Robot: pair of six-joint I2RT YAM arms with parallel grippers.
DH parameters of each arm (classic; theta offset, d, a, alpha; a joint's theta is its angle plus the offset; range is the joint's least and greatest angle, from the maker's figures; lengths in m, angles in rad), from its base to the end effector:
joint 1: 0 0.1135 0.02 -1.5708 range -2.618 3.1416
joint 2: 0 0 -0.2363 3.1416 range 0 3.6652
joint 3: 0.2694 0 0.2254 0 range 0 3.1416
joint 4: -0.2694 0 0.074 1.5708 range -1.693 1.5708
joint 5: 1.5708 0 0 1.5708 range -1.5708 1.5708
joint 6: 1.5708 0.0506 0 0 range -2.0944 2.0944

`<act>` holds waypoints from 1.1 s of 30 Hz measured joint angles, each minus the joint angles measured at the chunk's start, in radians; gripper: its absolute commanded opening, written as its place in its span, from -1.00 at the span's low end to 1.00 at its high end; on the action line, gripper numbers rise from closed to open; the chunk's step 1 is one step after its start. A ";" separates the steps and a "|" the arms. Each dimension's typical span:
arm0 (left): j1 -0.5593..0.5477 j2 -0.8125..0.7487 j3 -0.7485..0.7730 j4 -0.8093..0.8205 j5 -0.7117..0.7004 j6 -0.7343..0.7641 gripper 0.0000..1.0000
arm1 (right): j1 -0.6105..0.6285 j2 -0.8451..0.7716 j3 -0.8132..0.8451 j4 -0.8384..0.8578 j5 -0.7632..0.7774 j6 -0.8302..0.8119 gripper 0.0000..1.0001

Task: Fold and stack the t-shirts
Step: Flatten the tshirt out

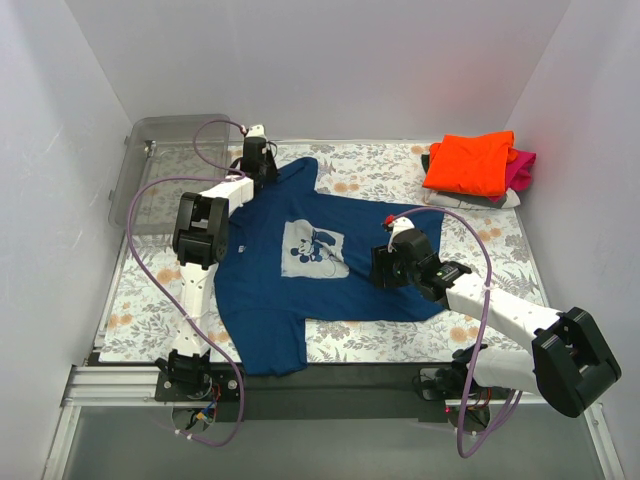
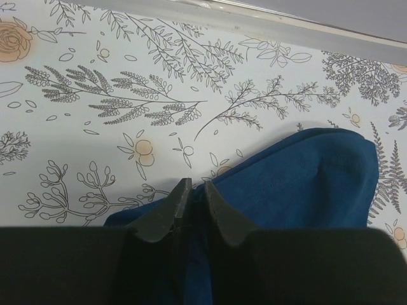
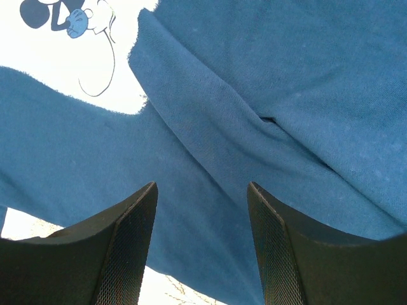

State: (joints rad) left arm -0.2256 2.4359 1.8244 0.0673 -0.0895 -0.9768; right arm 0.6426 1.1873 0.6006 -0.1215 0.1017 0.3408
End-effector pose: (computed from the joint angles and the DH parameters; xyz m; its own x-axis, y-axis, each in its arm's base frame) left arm 0.5065 -0.1116 0.1267 -0.4053 -0.7538 -0.5172 -0.3352 0.6489 -0.6831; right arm 0.1953 0.1398 0.1814 -0.6694 -0.0857 -0.7379 -0.3297 0.9244 0.1916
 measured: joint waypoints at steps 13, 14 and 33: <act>0.000 0.000 0.027 -0.002 -0.008 0.010 -0.95 | 0.000 0.006 0.000 0.009 -0.005 0.000 0.06; 0.000 0.000 0.040 -0.003 -0.010 0.013 -0.95 | 0.000 0.007 0.000 0.010 -0.005 0.000 0.06; 0.014 0.152 0.283 0.031 -0.044 0.114 0.78 | 0.000 0.034 0.016 0.016 0.010 -0.002 0.06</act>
State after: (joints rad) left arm -0.2111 2.5877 2.1075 0.0978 -0.1333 -0.8631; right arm 0.6426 1.2209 0.6170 -0.1059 0.1116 0.3389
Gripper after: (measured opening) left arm 0.886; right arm 0.530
